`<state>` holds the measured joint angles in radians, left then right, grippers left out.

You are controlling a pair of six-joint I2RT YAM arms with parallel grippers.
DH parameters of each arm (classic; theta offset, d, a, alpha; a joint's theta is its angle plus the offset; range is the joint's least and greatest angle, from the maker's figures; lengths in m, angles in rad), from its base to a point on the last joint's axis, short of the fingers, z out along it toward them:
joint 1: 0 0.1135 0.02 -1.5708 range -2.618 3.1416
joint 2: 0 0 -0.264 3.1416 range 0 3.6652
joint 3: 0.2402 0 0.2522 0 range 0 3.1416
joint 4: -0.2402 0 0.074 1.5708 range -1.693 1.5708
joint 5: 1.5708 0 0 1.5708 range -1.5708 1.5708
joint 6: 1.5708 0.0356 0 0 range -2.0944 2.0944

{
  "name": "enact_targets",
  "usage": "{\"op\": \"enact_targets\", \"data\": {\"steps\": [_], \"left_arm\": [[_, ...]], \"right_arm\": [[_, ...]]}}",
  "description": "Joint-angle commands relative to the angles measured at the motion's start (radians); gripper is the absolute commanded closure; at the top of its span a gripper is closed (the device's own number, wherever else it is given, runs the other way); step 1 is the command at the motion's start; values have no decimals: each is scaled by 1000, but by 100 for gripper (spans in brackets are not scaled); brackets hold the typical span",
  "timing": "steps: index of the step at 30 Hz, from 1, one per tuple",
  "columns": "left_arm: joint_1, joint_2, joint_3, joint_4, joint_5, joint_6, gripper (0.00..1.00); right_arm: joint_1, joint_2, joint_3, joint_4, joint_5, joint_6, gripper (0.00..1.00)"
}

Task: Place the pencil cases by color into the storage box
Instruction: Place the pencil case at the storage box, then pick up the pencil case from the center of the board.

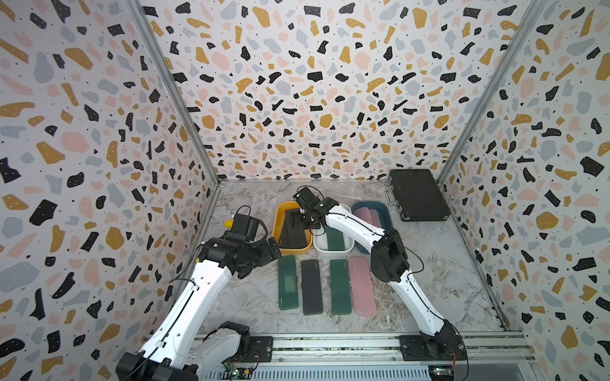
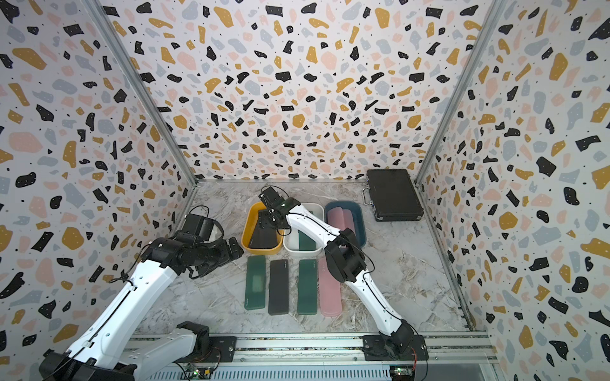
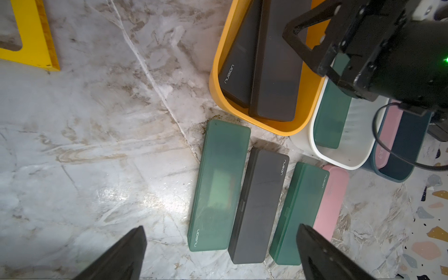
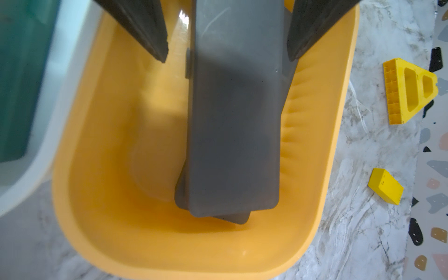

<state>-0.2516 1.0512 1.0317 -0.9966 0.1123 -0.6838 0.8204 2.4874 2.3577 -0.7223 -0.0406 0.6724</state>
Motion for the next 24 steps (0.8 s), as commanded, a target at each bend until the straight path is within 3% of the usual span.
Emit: {"op": "enact_targets", "data": {"steps": [1,10,24], "left_arm": [[5,31,-6,-34,-26,30,0],[-1,150,-7,-59,-26,68,0],[-156,297,-23,-49,-107,12,0]], "right_arm": [[3,-139,12,-42,26,-60,18],[3,-384,-153,-35,104,-181,15],[-51,-744,-516,-32,157,-248,12]]}}
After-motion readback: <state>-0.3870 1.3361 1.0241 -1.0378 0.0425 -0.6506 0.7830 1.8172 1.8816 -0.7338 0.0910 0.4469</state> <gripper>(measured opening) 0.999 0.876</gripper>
